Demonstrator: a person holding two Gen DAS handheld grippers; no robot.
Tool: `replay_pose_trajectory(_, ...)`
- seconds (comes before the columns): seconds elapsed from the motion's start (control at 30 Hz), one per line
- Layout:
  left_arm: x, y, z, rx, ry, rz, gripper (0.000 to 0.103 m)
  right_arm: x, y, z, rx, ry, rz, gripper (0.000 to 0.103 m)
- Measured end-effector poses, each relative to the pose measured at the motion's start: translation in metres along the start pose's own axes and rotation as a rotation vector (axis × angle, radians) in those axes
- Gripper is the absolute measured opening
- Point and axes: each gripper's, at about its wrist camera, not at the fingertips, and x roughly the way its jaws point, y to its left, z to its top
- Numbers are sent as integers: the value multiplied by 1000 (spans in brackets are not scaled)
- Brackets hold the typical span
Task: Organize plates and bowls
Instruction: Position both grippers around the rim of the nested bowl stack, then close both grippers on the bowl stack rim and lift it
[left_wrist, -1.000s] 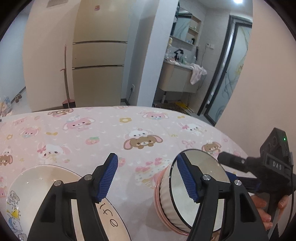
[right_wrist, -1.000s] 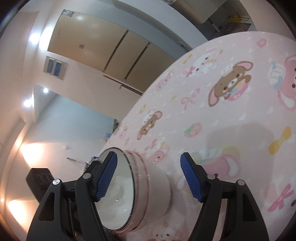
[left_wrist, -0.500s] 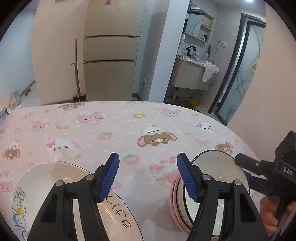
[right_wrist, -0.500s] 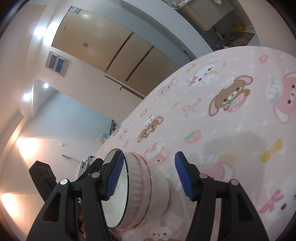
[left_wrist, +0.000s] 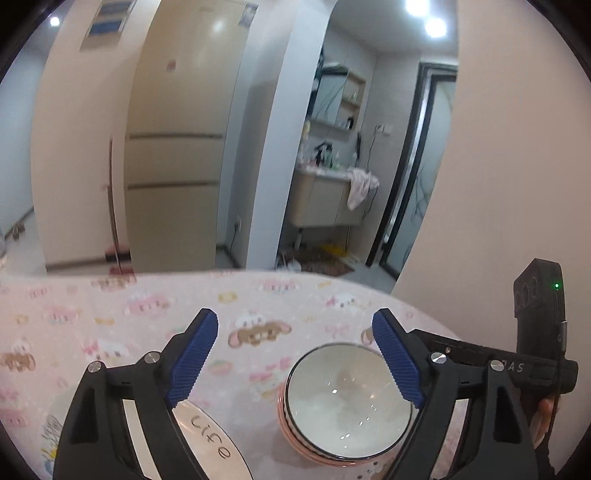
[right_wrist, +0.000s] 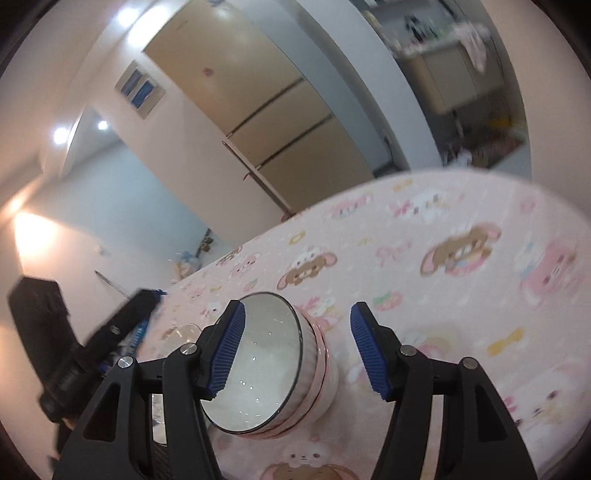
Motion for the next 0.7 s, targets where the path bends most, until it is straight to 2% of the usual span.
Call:
replay_pose_trajectory(0.03, -5, -3, 2, 19, -18, 7, 91, -6, 4, 1, -27, -26, -19, 60)
replay_pose_trajectory(0.1, -13, -10, 5, 61, -49, 42, 103, -17, 13, 2, -87, -69, -93, 60)
replay_pose_trajectory(0.17, -18, -14, 7, 92, -86, 79, 103, -24, 22, 2, -156, -108, -142, 60)
replay_pose_trajectory(0.23, -18, -16, 8, 102, -85, 95, 103, -31, 28, 2, -187, -142, -145, 60)
replay_pose_trajectory(0.4, 2, -9, 8, 36, 54, 61, 103, -25, 19, 6, -134, -78, -80, 60)
replay_pose_trajectory(0.53, 27, -4, -2, 23, 216, 69, 103, -7, 9, 5, -76, -8, -117, 60)
replay_pose_trajectory(0.6, 34, -5, -10, 28, 245, 71, 103, -4, -2, 3, -2, -6, -156, 58)
replay_pose_trajectory(0.7, 46, 0, -18, -20, 312, 56, 99, 0, -11, 2, 58, 4, -131, 54)
